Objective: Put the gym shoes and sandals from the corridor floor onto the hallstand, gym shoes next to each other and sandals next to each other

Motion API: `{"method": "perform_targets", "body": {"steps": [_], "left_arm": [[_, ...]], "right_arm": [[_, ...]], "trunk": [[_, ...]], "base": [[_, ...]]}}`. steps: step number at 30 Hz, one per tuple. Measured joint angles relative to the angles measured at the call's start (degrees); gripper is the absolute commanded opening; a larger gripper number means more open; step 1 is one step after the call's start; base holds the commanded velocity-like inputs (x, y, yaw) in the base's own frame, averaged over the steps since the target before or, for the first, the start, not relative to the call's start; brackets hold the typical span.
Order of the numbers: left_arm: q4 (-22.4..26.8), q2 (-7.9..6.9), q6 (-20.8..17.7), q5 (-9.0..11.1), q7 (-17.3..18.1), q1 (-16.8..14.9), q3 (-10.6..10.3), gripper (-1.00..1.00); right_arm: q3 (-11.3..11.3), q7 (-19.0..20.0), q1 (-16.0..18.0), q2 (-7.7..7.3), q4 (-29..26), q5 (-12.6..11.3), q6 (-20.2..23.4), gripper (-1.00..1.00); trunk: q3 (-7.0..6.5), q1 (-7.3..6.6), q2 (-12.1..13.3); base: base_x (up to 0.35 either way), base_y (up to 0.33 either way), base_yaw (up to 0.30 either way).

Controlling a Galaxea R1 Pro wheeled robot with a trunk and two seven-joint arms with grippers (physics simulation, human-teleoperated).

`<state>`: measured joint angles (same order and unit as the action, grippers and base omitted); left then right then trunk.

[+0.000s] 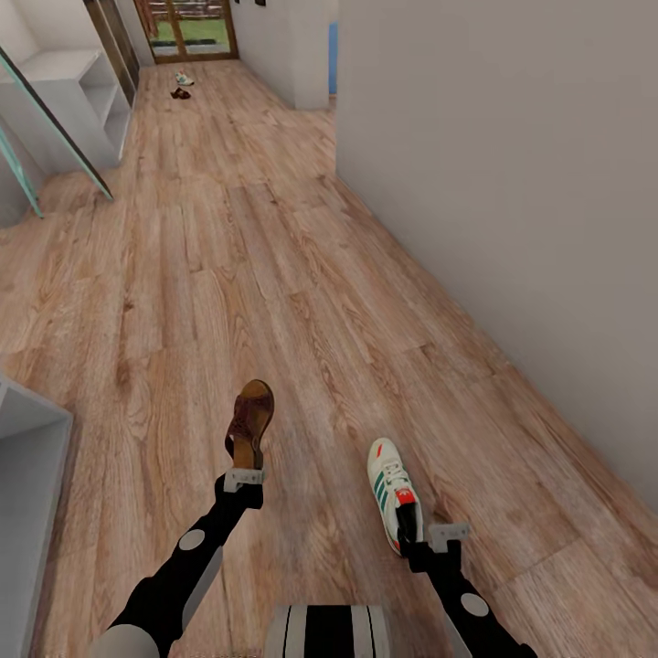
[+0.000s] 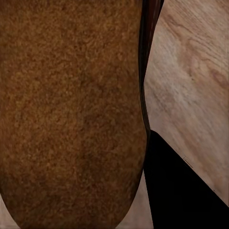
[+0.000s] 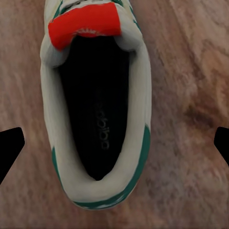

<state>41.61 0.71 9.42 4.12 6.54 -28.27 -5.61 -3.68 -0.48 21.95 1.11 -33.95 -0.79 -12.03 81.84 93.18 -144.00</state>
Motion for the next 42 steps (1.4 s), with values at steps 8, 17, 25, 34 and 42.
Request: {"method": "perform_targets", "body": {"steps": [8,17,25,34,42], "left_arm": [[0.01,0.00,-0.02,0.03,0.00,0.00,-0.01,-1.00],[0.00,0.00,0.04,0.01,0.08,0.00,-0.08,-1.00],[-0.01,0.00,-0.03,0.00,0.09,0.00,-0.09,-1.00],[0.01,0.00,0.01,0.02,0.08,-0.01,-0.08,-1.00],[-0.05,0.00,0.12,0.01,0.15,0.01,-0.08,-1.00]], "right_arm": [[0.01,0.00,0.03,-0.01,-0.01,0.00,0.00,1.00],[0.03,0.00,0.01,-0.02,-0.02,0.00,0.00,1.00],[0.09,0.00,0.03,-0.10,-0.02,-0.08,0.00,1.00],[0.17,0.00,0.00,-0.13,-0.02,-0.08,0.00,1.00],[0.13,-0.02,0.00,-0.13,-0.02,-0.08,0.00,1.00]], "trunk": [[2.01,0.18,-0.10],[2.42,0.21,-0.11],[4.78,0.41,-0.22],[6.06,0.51,-0.27],[6.08,0.51,-0.27]], "base": [[0.000,0.000,0.123],[0.000,0.000,0.024],[0.000,0.000,0.001],[0.000,0.000,0.000],[0.000,0.000,0.000]]}}
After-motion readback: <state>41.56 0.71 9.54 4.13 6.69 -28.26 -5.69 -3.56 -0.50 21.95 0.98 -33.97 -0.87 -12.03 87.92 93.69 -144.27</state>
